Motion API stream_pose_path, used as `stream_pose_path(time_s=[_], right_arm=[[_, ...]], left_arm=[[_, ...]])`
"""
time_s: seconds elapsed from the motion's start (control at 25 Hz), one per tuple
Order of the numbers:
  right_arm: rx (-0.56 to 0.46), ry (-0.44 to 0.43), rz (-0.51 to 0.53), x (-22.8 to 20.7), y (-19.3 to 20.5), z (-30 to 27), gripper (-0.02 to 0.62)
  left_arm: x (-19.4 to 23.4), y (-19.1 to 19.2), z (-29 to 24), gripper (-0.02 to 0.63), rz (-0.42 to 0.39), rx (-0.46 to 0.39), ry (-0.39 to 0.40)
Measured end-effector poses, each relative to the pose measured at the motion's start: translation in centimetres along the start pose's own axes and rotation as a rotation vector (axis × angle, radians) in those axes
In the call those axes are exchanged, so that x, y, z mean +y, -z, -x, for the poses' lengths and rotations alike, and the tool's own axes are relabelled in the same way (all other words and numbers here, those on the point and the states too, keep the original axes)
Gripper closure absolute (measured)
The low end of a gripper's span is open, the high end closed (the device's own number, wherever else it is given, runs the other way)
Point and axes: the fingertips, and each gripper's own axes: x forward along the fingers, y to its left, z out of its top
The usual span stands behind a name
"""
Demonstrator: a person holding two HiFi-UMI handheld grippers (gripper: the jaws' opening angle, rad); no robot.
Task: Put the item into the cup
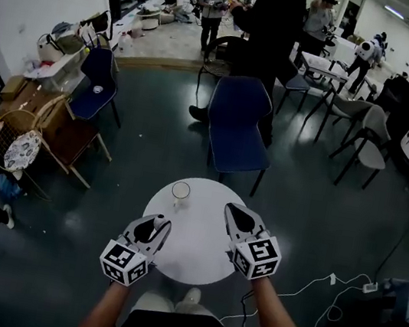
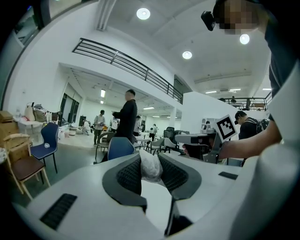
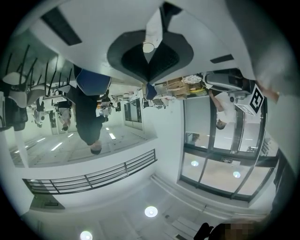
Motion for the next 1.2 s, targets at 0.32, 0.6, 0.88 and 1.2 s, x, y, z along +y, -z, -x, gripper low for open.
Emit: stream_pose_path(time_s=[0.32,0.6,0.88,1.2], right_arm=[[0.033,0.023,-0.038,-1.6,2.2,-0.2,0.578],[0.068,0.064,-0.057,-1.5,3.8,-2.1,0.578],[0.114,0.135,-0.063,-2.1,5.6,-5.3,0.578],[0.130,0.215,-0.103,-3.4,7.0,-8.6,0.578]], left_arm=[[0.6,1.2,-1.9,0.499,0.020,0.028,0.002],[2.8,2.4,-3.4,0.499,0.040,0.065,0.046],[7.5,3.3,-4.9,0.499,0.062,0.101,0.087],[11.9,5.0,-9.1,0.499,0.024,0.174,0.167]])
